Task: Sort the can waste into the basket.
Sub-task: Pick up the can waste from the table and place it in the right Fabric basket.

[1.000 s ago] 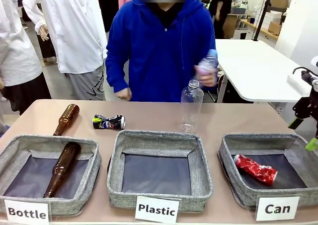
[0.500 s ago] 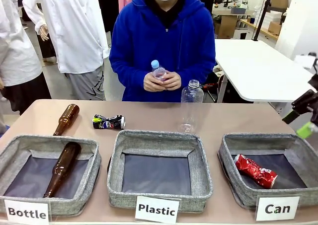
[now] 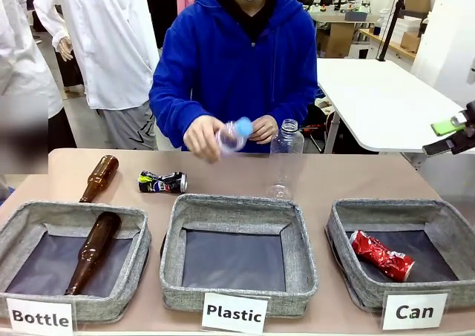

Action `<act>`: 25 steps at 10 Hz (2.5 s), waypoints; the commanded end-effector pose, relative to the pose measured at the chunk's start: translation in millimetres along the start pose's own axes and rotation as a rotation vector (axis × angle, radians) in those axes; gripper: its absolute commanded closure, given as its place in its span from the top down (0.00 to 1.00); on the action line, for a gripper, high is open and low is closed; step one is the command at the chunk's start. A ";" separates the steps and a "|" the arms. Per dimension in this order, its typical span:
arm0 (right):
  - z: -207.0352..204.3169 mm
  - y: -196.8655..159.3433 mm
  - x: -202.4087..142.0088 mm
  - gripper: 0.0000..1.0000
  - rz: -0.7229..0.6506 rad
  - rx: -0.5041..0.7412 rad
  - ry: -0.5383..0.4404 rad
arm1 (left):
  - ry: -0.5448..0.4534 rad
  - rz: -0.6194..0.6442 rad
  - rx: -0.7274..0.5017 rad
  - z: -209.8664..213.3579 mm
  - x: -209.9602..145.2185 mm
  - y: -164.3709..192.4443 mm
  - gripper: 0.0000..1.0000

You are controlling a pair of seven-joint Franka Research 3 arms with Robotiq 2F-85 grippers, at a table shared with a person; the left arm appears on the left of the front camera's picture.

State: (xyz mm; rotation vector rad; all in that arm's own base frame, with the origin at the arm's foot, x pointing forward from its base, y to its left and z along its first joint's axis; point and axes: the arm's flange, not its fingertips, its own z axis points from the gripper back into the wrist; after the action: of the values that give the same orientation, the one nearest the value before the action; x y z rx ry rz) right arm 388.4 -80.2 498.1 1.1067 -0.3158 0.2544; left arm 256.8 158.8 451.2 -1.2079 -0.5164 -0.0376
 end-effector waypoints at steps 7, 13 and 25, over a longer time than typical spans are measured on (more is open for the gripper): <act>-1.8 12.4 -2.3 1.00 0.131 -0.023 0.104 | 0.012 0.009 0.001 2.2 -3.6 -1.3 1.00; -1.8 12.4 -2.3 1.00 0.131 -0.023 0.104 | 0.012 0.009 0.001 2.2 -3.6 -1.3 1.00; -1.8 12.4 -2.3 1.00 0.131 -0.023 0.104 | 0.152 -0.415 0.852 -253.6 76.8 -67.7 1.00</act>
State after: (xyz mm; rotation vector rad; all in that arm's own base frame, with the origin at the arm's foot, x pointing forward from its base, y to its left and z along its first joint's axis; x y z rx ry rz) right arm 383.3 -69.9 504.4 1.0508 -0.2973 0.4006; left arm 391.5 -87.4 478.8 -0.2530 -0.5556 -0.3186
